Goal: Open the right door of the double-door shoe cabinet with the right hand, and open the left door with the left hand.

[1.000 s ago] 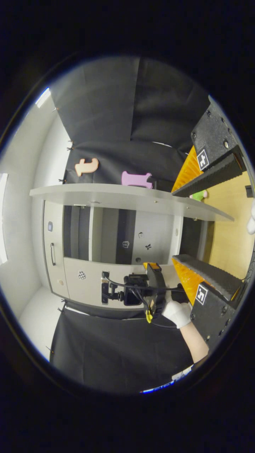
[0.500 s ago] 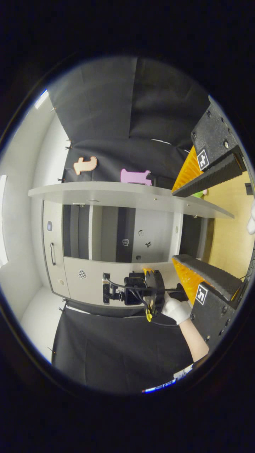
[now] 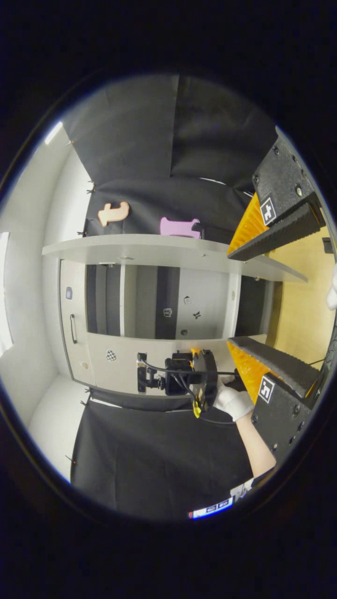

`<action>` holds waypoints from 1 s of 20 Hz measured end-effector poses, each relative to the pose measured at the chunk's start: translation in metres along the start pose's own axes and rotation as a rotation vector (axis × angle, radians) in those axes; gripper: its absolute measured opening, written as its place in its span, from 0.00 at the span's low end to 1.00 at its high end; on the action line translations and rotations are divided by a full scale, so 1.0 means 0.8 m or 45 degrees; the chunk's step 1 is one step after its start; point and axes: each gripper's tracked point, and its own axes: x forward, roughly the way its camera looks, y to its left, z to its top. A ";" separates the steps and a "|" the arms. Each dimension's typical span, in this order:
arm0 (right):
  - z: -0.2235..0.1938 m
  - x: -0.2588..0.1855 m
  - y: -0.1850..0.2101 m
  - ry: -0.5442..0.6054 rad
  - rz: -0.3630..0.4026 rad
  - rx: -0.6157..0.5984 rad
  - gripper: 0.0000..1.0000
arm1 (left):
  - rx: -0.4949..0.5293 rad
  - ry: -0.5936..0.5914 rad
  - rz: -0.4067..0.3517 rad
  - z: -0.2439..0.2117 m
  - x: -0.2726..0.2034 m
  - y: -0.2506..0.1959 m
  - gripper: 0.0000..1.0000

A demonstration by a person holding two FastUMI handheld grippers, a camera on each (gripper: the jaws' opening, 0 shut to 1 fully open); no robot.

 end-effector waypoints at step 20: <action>-0.008 -0.039 0.072 -0.020 0.097 0.022 1.00 | 0.028 -0.010 -0.039 0.003 -0.121 0.050 0.03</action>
